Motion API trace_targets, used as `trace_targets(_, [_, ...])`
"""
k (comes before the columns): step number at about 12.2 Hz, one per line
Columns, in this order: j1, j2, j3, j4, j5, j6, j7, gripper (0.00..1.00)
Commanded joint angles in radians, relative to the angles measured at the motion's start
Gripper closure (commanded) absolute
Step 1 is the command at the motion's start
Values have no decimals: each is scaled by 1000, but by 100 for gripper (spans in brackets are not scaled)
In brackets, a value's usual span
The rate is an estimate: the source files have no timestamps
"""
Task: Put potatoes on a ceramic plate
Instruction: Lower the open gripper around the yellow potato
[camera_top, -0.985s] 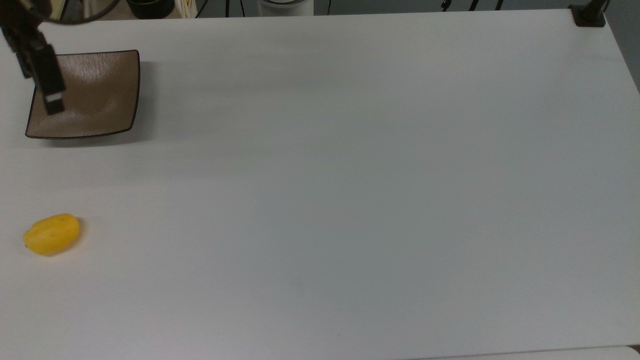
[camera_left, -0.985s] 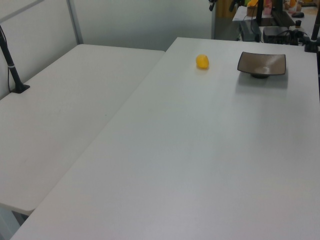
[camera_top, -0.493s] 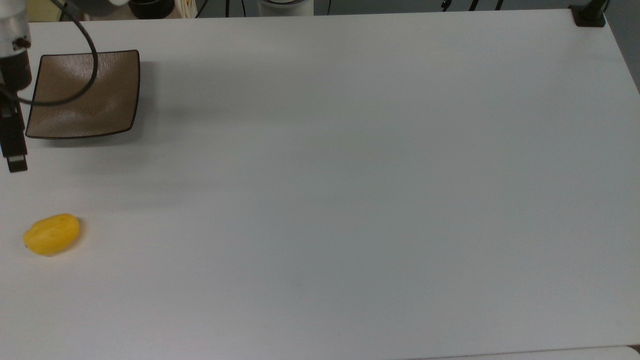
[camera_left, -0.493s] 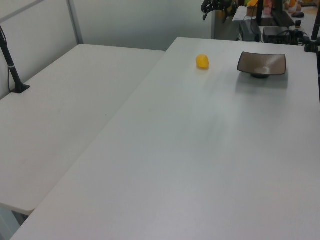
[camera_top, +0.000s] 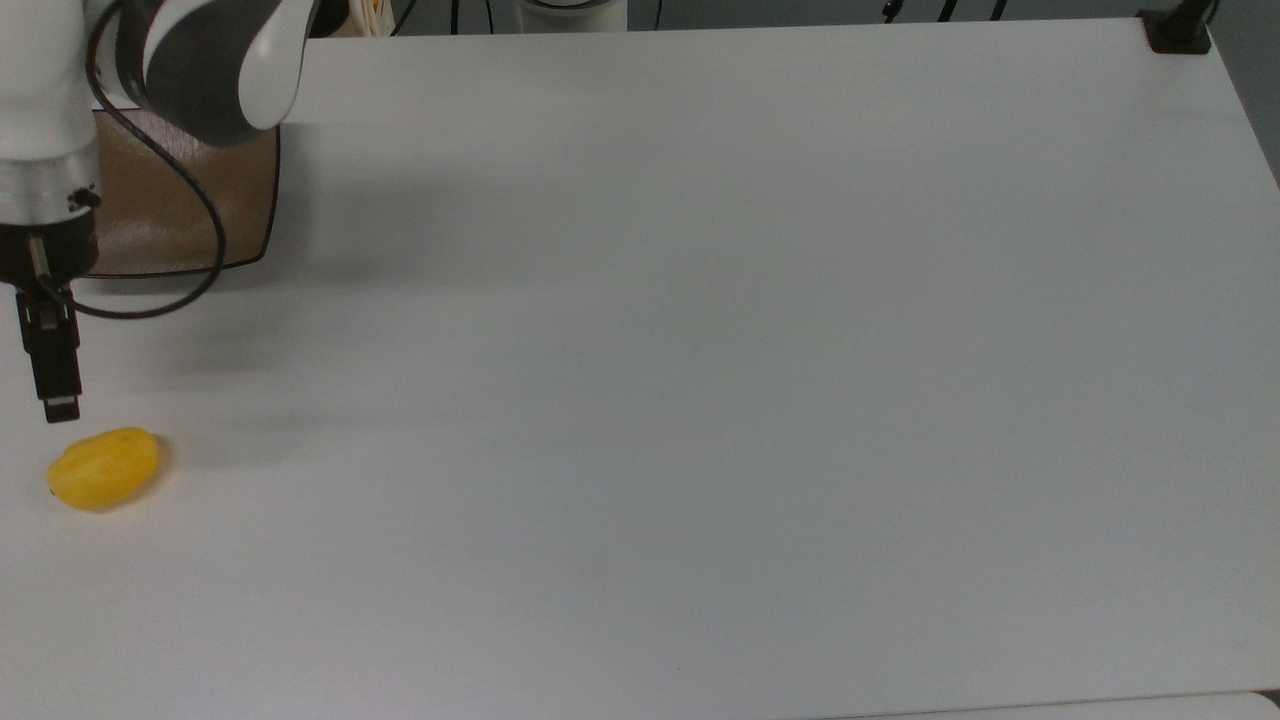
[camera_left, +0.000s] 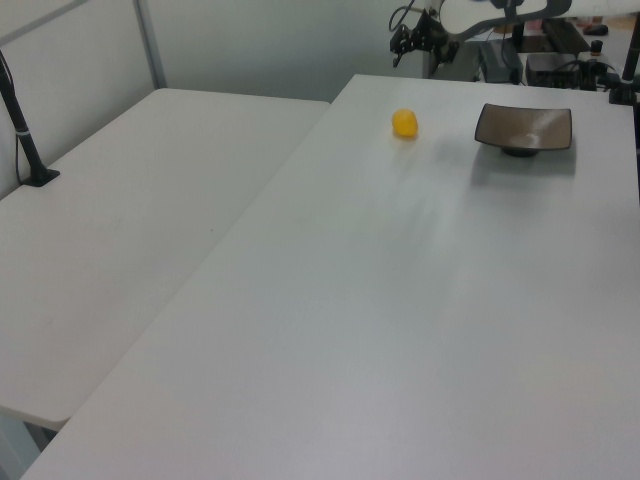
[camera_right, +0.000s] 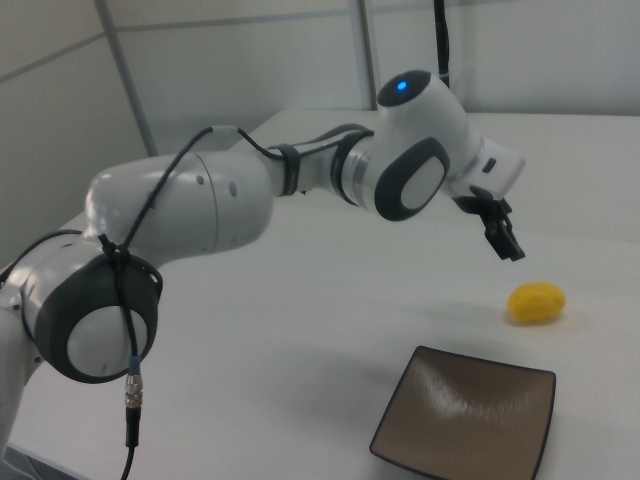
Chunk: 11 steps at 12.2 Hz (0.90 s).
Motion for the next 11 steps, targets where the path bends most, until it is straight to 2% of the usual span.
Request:
trace_targets(1, [-5, 87, 0, 52, -3, 55, 19, 0])
trace_targets(3, [-20, 133, 0, 89, -4, 59, 16, 0])
trace_targets(11, [-33, 196, -2, 87, -12, 143, -13, 0])
